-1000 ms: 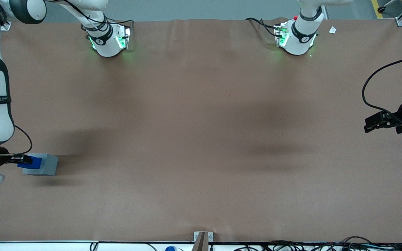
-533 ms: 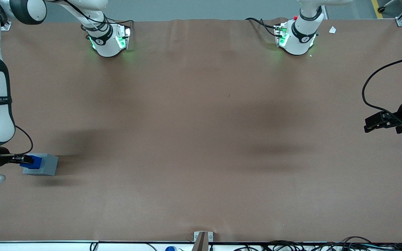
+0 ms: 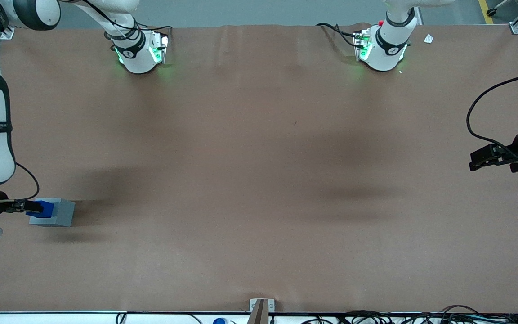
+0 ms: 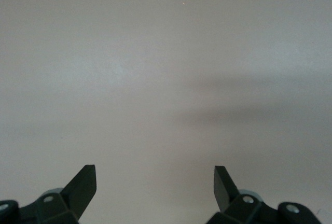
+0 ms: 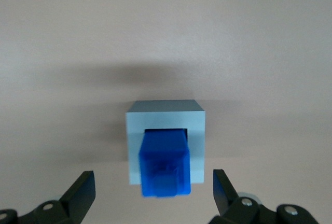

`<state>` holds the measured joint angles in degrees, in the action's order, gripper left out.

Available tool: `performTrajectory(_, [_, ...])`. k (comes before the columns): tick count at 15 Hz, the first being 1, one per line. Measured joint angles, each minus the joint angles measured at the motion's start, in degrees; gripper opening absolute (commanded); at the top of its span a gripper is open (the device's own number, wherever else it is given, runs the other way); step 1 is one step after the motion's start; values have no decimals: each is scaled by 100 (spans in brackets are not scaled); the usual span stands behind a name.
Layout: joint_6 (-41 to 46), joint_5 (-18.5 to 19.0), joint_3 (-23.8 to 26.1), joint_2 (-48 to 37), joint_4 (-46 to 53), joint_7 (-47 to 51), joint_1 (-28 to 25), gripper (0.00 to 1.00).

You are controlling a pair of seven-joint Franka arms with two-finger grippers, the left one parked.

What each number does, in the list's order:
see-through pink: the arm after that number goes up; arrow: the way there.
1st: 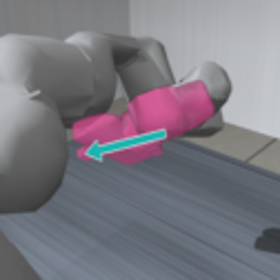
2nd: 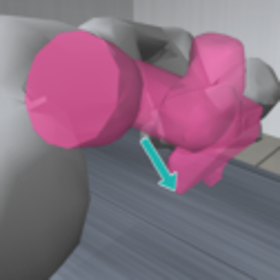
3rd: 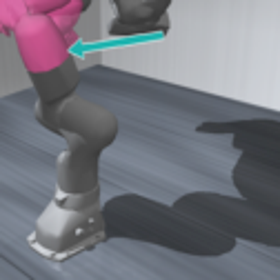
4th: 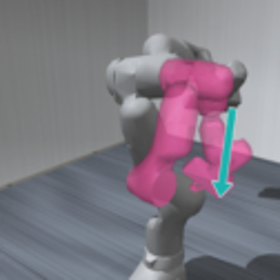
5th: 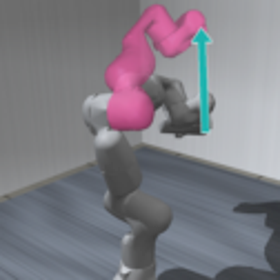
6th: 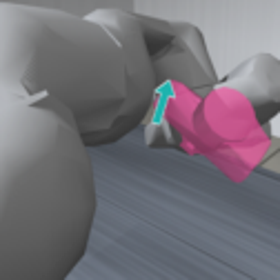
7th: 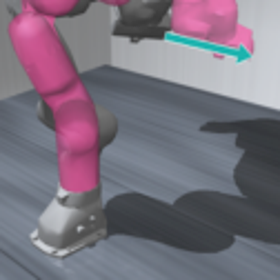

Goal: Insert blue part into gray base with right arm

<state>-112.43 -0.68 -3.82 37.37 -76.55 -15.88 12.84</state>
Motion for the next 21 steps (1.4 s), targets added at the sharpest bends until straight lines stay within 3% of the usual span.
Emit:
performTrajectory(4, [762,-10,25,-685,75,38,-242,100])
performTrajectory(14, [2588,-27,61,-2495,52,1183,-1252,100])
performTrajectory(21, [2780,-30,54,-3805,-1231,1386,-1413,100])
